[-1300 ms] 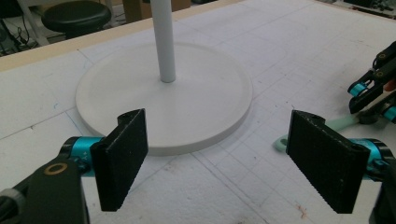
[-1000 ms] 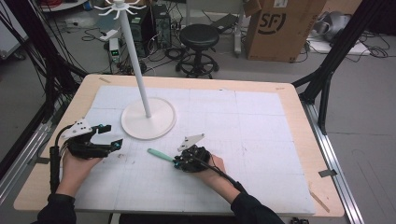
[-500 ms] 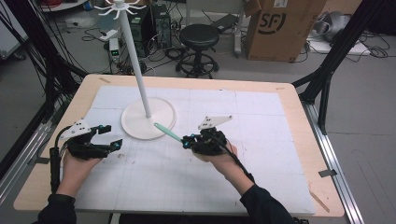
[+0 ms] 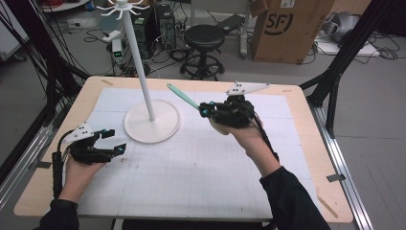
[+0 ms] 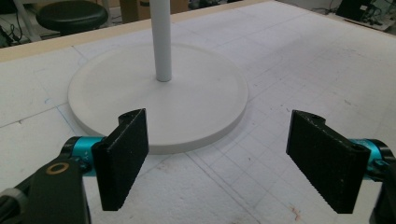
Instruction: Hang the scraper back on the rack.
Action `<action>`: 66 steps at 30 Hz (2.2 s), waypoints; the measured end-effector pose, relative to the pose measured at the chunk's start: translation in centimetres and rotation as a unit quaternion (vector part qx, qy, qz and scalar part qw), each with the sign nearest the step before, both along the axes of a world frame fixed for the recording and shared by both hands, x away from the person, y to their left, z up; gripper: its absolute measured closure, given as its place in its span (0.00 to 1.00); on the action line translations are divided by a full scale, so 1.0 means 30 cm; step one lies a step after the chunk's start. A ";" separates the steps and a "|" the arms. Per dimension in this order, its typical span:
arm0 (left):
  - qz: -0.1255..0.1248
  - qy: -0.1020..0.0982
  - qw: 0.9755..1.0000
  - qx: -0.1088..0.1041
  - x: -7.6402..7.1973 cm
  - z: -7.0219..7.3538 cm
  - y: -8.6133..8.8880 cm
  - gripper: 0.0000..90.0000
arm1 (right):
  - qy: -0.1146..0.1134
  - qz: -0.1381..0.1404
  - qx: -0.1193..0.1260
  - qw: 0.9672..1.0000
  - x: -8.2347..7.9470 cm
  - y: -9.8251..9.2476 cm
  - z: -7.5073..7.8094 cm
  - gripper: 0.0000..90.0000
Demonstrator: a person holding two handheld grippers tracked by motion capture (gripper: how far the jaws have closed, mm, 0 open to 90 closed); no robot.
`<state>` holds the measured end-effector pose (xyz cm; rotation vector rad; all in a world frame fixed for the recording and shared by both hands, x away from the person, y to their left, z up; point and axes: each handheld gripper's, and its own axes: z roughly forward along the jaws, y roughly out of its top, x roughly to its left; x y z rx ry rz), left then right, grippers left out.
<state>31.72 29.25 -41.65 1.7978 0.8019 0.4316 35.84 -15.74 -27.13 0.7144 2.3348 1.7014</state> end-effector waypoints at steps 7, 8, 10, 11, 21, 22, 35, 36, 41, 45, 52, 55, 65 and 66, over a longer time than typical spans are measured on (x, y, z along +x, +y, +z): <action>-0.002 0.001 1.000 -0.001 0.001 -0.002 -0.001 0.24 | -0.024 0.006 0.008 1.000 0.015 0.008 0.114 0.90; -0.003 0.003 1.000 0.001 0.001 -0.002 -0.002 0.24 | -0.026 0.007 0.006 1.000 0.018 0.012 0.133 0.90; -0.003 0.004 1.000 0.002 0.002 -0.004 -0.003 0.24 | -0.035 0.008 0.005 0.999 0.022 0.019 0.174 0.90; -0.003 0.004 1.000 0.001 0.002 -0.004 -0.003 0.24 | -0.040 0.010 0.007 0.999 0.026 0.022 0.195 0.90; -0.005 0.003 1.000 0.000 0.003 -0.005 -0.003 0.24 | -0.064 0.010 0.017 0.998 0.057 0.077 0.365 0.90; -0.004 0.004 1.000 -0.001 0.003 -0.006 -0.004 0.24 | -0.068 0.009 0.016 0.997 0.061 0.093 0.386 0.90; -0.007 0.006 1.000 -0.002 0.005 -0.007 -0.001 0.24 | -0.081 0.006 0.015 0.997 0.084 0.149 0.452 0.90; -0.008 0.006 1.000 -0.002 0.005 -0.008 -0.001 0.24 | -0.079 0.005 0.011 0.997 0.087 0.150 0.455 0.90; -0.010 0.007 1.000 -0.002 0.004 -0.008 -0.002 0.24 | -0.080 -0.004 0.008 0.997 0.104 0.151 0.457 0.90; -0.012 0.008 1.000 -0.002 0.005 -0.010 -0.003 0.25 | -0.076 -0.005 0.015 0.997 0.107 0.149 0.458 0.90; -0.015 0.008 1.000 0.000 0.005 -0.010 -0.005 0.25 | -0.079 -0.001 0.008 0.997 0.109 0.169 0.459 0.90; -0.015 0.009 1.000 0.001 0.005 -0.010 -0.004 0.25 | -0.078 -0.003 -0.002 0.997 0.105 0.184 0.460 0.90; -0.018 0.010 1.000 0.003 0.006 -0.014 -0.008 0.25 | -0.080 -0.006 -0.010 0.997 0.112 0.204 0.452 0.90; -0.018 0.010 1.000 0.003 0.006 -0.014 -0.008 0.25 | -0.085 -0.004 -0.010 0.996 0.114 0.205 0.452 0.90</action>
